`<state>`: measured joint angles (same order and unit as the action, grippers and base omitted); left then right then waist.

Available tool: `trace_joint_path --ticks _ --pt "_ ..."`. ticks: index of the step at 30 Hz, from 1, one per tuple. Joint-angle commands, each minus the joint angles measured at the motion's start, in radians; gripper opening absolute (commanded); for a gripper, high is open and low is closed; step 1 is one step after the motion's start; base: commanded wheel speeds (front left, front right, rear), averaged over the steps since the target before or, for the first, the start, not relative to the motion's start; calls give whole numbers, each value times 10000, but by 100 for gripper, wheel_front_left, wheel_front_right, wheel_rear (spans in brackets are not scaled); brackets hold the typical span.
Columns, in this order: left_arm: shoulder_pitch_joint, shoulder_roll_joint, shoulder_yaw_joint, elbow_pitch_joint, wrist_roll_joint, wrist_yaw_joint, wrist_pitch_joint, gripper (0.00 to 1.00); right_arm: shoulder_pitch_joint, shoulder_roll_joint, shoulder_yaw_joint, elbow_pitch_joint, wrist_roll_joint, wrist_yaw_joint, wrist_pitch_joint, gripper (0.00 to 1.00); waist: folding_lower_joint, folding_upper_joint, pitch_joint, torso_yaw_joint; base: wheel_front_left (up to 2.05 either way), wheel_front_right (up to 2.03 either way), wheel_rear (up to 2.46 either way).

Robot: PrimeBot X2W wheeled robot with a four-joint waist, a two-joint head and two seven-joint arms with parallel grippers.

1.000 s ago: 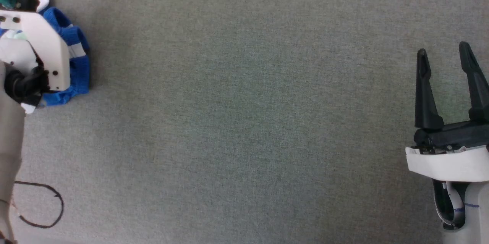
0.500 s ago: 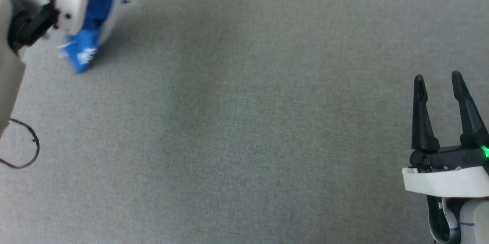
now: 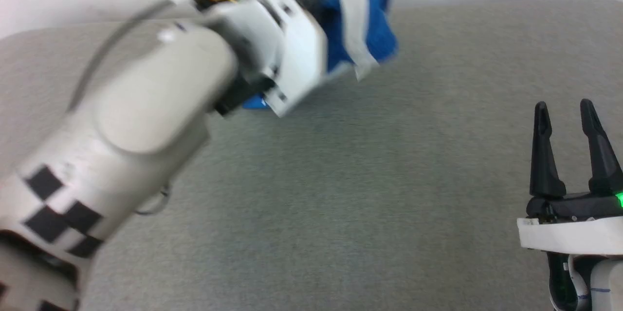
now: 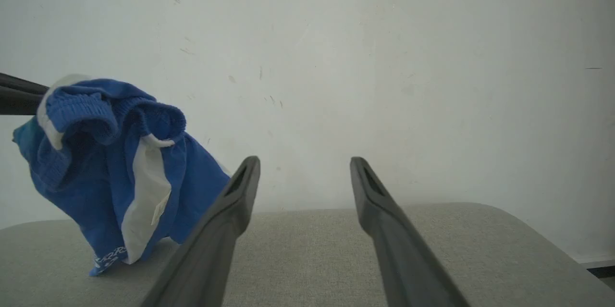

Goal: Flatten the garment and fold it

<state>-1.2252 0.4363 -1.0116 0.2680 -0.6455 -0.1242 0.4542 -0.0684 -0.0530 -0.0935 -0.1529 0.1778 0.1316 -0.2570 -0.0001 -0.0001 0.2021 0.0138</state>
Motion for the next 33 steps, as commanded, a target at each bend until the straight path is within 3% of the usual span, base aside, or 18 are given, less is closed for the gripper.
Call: trace_joint_path --ticks 1,9,18,19,20,24,27,28,33 --pt "374 -249 -325 87 -171 -65 -202 0 132 27 -8 29 68 -9 -47 100 1 1 41 -1390 0 0 0" --pt "2419 -1406 -2504 1236 -830 -65 -878 0 177 27 -76 55 209 -9 -47 100 1 1 214 -1952 0 0 0" --pt "5448 -1852 -2683 627 339 -65 800 0 232 27 -28 192 47 -9 -47 100 1 1 -191 -1678 0 0 0" --pt "5518 -1824 -2684 557 352 -65 643 46 266 27 -11 203 17 -9 -47 100 1 1 -286 -1620 0 0 0" --pt "5476 -1796 -2684 561 363 -65 280 100 314 27 -9 214 -9 -9 -47 100 1 1 -412 -1550 0 0 0" --pt "5069 -1761 -2405 699 580 -56 -1893 100 606 27 -63 205 -95 -9 -47 100 1 1 -883 -1288 0 0 0" --pt "4939 -1774 -1798 602 823 376 -3406 100 877 28 -163 191 -172 -9 -47 100 1 1 -1185 -1072 0 0 0" --pt "4939 -1774 -1798 602 823 376 -3406 100 877 28 -163 191 -172 -9 -47 100 1 1 -1185 -1072 0 0 0" --pt "4968 -1522 -598 138 1358 1926 -5695 100 1166 28 -303 135 -259 -9 -47 100 1 1 -1454 -726 0 0 0"
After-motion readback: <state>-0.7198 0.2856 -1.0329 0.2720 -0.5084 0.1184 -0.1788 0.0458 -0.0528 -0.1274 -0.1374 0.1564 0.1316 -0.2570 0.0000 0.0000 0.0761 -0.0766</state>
